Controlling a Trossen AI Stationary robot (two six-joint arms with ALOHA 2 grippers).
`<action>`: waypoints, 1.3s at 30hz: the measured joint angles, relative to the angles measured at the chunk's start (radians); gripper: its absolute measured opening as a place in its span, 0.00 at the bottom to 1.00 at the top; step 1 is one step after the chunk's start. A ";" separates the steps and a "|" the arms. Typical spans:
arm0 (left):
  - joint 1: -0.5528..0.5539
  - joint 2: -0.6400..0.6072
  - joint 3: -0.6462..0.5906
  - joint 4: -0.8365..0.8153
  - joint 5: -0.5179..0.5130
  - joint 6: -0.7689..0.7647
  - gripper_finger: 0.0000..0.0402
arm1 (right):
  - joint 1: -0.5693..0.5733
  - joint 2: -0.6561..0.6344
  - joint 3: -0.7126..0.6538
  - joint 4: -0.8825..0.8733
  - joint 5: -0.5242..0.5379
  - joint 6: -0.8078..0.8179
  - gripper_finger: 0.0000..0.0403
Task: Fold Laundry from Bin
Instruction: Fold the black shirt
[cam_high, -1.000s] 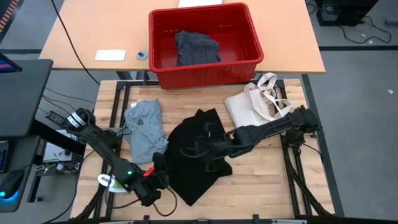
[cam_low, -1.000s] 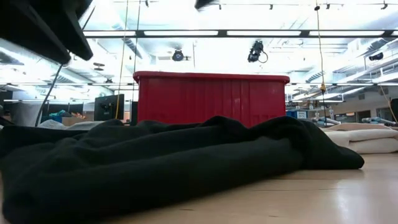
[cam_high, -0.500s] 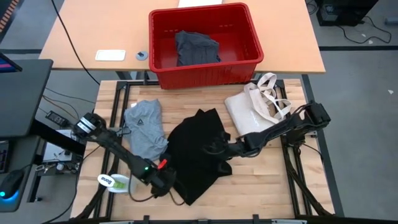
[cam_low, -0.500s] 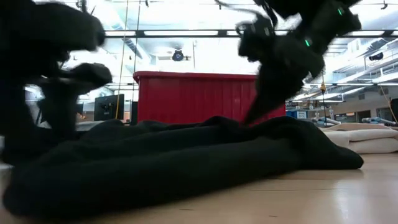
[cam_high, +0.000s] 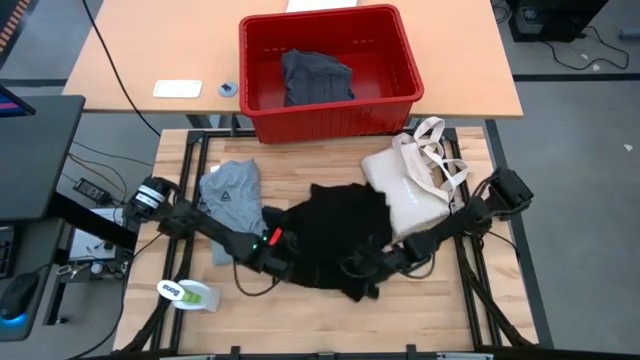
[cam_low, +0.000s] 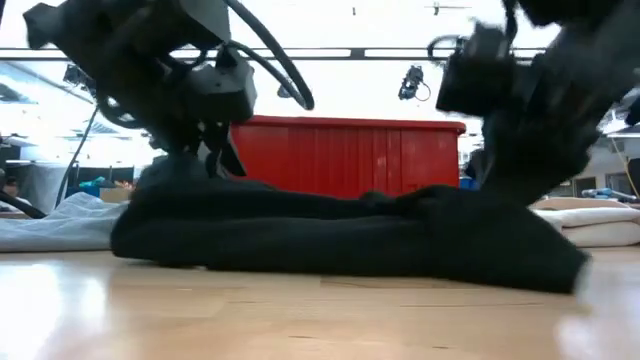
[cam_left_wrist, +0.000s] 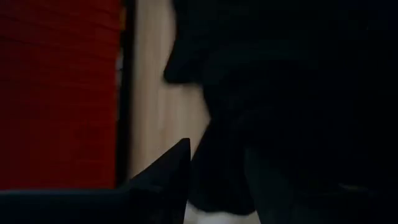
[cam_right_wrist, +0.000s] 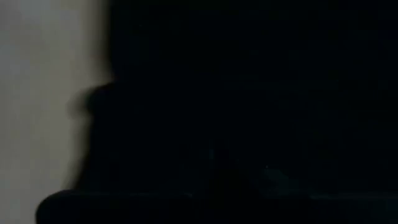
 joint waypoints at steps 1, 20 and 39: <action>0.012 0.000 0.000 -0.001 -0.015 0.020 0.37 | 0.018 0.005 0.000 0.073 -0.023 0.004 0.12; -0.185 -0.153 0.066 -0.089 0.467 0.021 0.37 | 0.203 -0.060 0.136 -0.167 0.338 0.094 0.09; -0.017 -0.132 0.064 -0.029 0.551 -0.397 0.50 | 0.200 0.042 0.137 -0.011 0.451 0.018 0.09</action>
